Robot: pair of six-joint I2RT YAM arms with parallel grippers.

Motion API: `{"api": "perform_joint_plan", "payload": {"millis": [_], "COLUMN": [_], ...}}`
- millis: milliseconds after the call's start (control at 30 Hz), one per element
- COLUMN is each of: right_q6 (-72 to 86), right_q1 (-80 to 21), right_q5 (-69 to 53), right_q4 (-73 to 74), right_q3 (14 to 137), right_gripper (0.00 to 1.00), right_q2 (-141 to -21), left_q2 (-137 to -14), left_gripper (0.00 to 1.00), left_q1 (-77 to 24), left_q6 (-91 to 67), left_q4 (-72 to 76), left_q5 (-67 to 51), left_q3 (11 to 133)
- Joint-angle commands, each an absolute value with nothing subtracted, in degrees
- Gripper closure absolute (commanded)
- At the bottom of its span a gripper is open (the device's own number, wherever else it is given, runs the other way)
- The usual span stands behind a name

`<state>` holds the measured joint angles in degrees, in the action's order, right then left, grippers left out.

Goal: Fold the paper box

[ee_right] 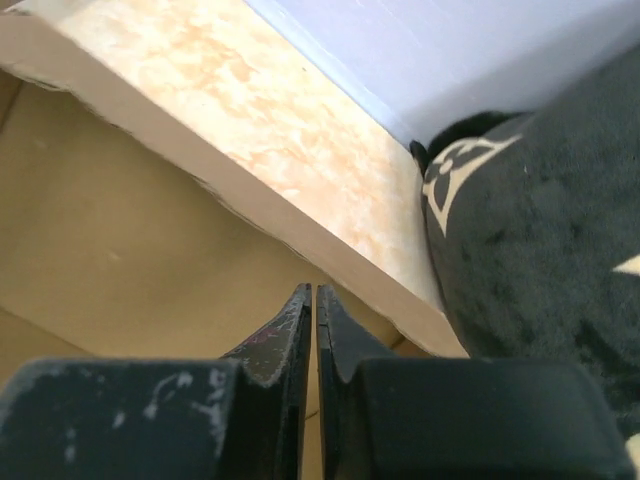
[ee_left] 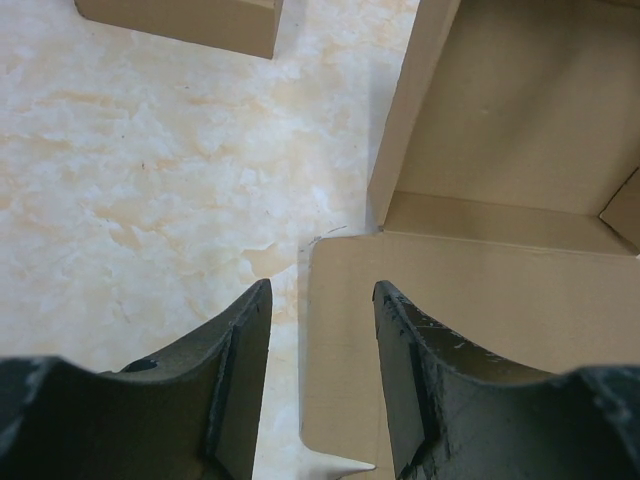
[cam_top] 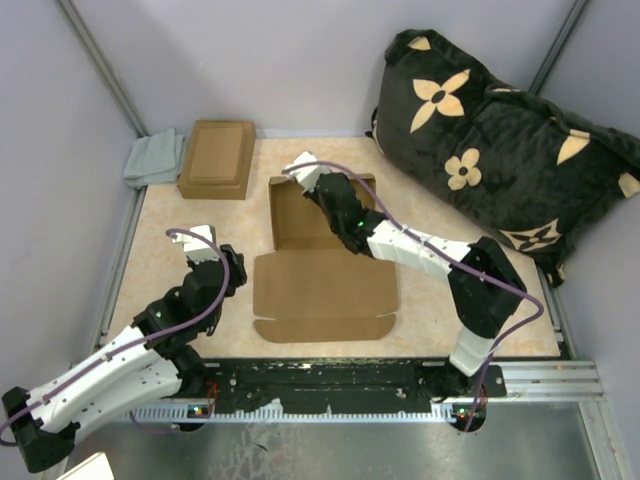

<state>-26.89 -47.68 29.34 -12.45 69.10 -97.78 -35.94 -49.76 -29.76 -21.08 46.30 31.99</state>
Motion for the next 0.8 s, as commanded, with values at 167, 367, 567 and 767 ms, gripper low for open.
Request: {"api": "perform_joint_plan", "payload": {"millis": [167,367,567,767], "right_q6": [-7.5,-1.7,7.8,11.8], "right_q1": [-38.9,-36.3,-26.4,-21.5], "right_q5": [21.0,18.6,6.1,2.1], "right_q4": [3.6,6.5,15.3,24.3], "right_q3": [78.5,79.9,89.6,104.1], "right_gripper": [0.96,0.70,0.50,0.49], "right_q2": [-97.3,-96.7,-106.3,-118.8], "left_q2": [-36.1,-36.0,-35.7,-35.7], "left_gripper": [0.48,0.46,0.46,0.45], "left_q1": [-49.9,-49.9,-49.9,-49.8], "left_q6": [-29.9,-30.0,-30.0,-29.9], "left_q4": [-21.0,-20.9,-20.8,-20.7], "left_q5": [47.2,47.2,47.3,47.7], "left_q3": [31.7,31.5,31.3,31.0]}}
